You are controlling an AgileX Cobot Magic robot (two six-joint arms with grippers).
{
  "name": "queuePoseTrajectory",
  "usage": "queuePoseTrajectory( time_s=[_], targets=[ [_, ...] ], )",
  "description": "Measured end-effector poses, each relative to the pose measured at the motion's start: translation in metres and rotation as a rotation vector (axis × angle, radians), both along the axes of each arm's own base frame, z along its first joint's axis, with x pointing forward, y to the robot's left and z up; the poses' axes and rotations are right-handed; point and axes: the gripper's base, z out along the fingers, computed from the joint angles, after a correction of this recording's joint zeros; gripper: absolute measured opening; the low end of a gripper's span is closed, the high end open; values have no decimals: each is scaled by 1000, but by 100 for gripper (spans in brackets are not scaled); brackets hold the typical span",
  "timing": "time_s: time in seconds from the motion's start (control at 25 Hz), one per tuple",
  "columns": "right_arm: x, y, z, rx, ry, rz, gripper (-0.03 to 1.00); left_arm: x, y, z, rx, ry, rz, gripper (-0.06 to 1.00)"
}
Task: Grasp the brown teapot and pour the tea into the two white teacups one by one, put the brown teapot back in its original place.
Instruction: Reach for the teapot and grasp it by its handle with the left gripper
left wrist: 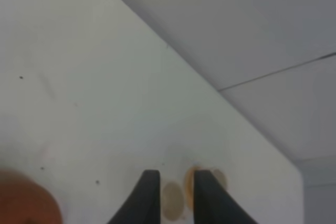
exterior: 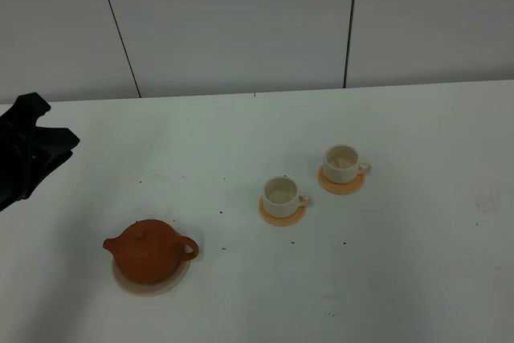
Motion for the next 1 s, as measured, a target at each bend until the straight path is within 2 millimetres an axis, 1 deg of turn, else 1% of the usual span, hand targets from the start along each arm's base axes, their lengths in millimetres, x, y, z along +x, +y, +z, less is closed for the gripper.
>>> queuePoseTrajectory(
  time_s=[0.32,0.44,0.52,0.64,0.72,0.84,0.92,1.0],
  targets=[
    [0,0,0,0,0,0,19,6,2,5,-198,-9,136,23],
    [0,0,0,0,0,0,19,14,4,-2,-250,15,198,23],
    [0,0,0,0,0,0,20,20,1,-10,-296,51,223,23],
    [0,0,0,0,0,0,20,29,-14,-26,-355,125,232,23],
    [0,0,0,0,0,0,20,33,-27,-39,-366,177,232,23],
    [0,0,0,0,0,0,21,35,-44,-51,-355,221,249,23],
    [0,0,0,1,0,1,21,34,-53,-53,-364,233,273,23],
    [0,0,0,2,0,1,21,35,-59,-51,-354,220,294,23]
  ],
)
